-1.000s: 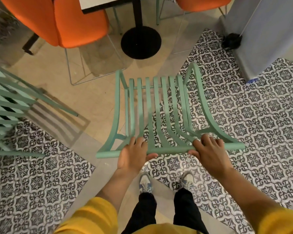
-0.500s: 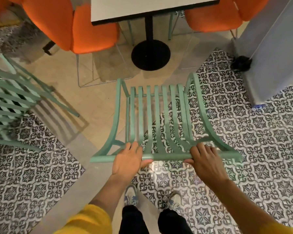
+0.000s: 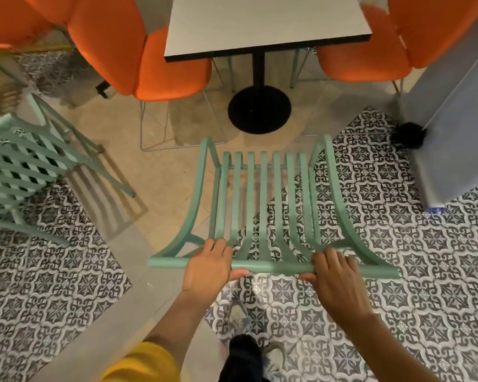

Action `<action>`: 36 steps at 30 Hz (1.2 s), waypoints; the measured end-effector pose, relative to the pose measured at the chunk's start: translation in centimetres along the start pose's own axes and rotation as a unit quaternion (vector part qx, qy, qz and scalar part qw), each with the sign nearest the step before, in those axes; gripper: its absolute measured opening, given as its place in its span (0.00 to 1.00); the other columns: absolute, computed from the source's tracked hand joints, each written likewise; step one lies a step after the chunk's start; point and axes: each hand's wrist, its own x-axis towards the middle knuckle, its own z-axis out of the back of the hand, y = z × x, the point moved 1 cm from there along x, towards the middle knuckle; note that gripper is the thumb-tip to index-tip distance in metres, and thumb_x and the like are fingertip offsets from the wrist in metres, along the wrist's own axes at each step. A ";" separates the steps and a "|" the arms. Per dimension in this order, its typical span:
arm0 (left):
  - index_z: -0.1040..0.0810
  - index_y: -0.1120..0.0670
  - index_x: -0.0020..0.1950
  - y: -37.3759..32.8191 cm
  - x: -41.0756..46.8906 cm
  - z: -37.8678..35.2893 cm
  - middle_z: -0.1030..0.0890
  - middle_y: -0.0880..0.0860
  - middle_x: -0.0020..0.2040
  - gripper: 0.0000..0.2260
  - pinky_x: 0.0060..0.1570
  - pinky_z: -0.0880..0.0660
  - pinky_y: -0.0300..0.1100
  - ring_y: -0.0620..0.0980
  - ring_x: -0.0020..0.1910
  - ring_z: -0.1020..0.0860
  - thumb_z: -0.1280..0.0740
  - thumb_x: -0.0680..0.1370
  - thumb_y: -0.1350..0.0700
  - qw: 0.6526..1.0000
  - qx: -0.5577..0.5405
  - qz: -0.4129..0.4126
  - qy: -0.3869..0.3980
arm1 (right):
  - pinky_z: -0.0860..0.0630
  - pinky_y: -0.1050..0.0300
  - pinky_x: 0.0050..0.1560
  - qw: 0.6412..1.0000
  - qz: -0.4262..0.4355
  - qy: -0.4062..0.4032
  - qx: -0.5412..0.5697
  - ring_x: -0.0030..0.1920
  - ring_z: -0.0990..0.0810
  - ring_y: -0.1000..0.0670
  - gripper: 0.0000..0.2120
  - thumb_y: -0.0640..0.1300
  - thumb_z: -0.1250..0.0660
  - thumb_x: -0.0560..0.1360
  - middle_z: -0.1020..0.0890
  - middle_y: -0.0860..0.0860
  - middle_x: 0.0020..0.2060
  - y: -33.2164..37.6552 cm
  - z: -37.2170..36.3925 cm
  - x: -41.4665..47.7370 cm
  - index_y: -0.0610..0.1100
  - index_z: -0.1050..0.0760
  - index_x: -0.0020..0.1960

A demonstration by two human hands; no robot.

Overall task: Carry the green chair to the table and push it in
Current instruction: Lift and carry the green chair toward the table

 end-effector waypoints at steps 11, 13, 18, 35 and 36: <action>0.24 0.57 0.43 -1.2 3.3 0.8 0.24 0.53 0.40 0.32 0.23 0.26 0.46 0.53 0.41 0.26 0.49 0.72 0.29 1.000 -0.015 0.017 0.019 | 0.25 0.49 0.45 1.000 0.006 0.002 0.019 0.40 0.28 0.51 0.26 0.65 0.57 0.80 0.27 0.51 0.44 -3.0 1.1 2.6 0.48 0.29 0.50; 0.24 0.57 0.44 -1.5 3.7 0.8 0.23 0.54 0.41 0.32 0.25 0.24 0.48 0.54 0.41 0.26 0.49 0.72 0.29 0.999 -0.018 0.017 0.026 | 0.25 0.50 0.45 1.000 0.004 0.013 0.020 0.40 0.28 0.51 0.25 0.65 0.56 0.80 0.27 0.52 0.44 -3.5 1.2 3.0 0.48 0.29 0.52; 0.24 0.56 0.44 -2.7 4.8 1.3 0.24 0.53 0.42 0.32 0.25 0.26 0.47 0.53 0.41 0.27 0.50 0.72 0.29 0.998 -0.011 0.029 0.055 | 0.26 0.51 0.47 1.000 0.007 0.023 -0.013 0.41 0.29 0.51 0.25 0.65 0.55 0.80 0.27 0.52 0.45 -5.0 1.9 3.8 0.49 0.27 0.52; 0.27 0.56 0.34 -3.4 5.8 -0.7 0.26 0.53 0.34 0.35 0.26 0.26 0.47 0.53 0.32 0.27 0.52 0.73 0.25 0.993 -0.058 0.079 -0.059 | 0.35 0.50 0.39 0.974 0.034 -0.212 -0.067 0.26 0.24 0.45 0.28 0.65 0.60 0.79 0.21 0.48 0.29 -5.6 -0.3 5.9 0.47 0.31 0.41; 0.27 0.56 0.34 -3.3 6.1 -0.5 0.26 0.53 0.34 0.35 0.25 0.26 0.47 0.53 0.32 0.27 0.53 0.73 0.25 0.994 -0.057 0.078 -0.050 | 0.34 0.50 0.39 0.975 0.037 -0.208 -0.066 0.26 0.23 0.45 0.27 0.65 0.60 0.79 0.21 0.48 0.30 -5.7 -0.4 6.2 0.47 0.32 0.42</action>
